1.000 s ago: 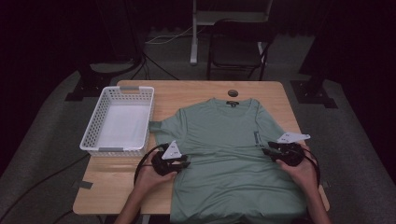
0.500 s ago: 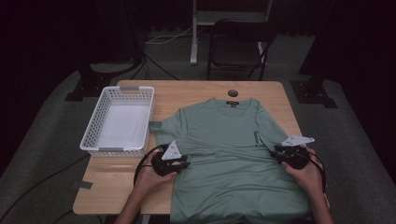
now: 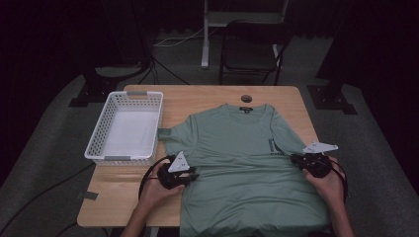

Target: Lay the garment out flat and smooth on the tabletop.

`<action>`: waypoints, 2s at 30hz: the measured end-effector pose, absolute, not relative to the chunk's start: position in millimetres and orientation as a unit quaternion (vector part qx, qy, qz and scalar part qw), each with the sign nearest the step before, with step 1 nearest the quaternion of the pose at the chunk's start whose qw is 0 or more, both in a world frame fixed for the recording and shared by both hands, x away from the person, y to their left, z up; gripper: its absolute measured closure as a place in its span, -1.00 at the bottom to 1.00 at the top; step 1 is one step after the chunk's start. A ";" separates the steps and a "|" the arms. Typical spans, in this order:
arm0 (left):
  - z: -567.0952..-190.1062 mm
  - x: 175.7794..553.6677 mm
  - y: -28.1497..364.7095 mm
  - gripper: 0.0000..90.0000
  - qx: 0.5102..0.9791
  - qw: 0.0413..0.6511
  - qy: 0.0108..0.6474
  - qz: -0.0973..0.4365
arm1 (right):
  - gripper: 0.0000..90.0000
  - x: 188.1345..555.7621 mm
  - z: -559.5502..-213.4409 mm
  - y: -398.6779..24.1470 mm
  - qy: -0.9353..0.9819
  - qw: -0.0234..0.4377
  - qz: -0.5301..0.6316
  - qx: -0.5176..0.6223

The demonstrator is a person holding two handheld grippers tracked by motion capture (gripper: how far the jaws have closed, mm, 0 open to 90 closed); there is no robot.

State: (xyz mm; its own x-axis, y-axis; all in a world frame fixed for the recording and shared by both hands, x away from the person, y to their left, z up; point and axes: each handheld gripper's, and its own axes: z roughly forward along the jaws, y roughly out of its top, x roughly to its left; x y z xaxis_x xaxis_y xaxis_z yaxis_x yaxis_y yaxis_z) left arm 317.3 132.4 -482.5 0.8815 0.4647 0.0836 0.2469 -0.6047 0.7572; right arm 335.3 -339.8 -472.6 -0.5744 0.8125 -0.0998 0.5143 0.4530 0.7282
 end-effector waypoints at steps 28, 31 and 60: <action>-482.1 316.6 131.7 0.52 0.886 0.394 0.200 0.142 | 0.86 329.4 -475.5 -333.2 0.824 0.227 0.315 0.413; -481.9 316.1 131.9 0.48 0.886 0.394 0.197 0.142 | 0.88 328.5 -471.2 -333.9 0.823 0.236 0.317 0.407; -478.7 306.6 151.4 0.34 0.886 0.376 0.212 0.168 | 0.88 330.3 -453.5 -353.5 0.808 0.265 0.328 0.412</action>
State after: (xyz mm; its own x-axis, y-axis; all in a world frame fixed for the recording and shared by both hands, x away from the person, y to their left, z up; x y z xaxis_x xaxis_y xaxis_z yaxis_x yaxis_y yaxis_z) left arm 306.6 151.4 -478.7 0.8536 0.5021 0.1386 0.2493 -0.6274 0.7377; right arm 330.3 -353.5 -453.5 -0.5196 0.8398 -0.1571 0.4923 0.4446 0.7483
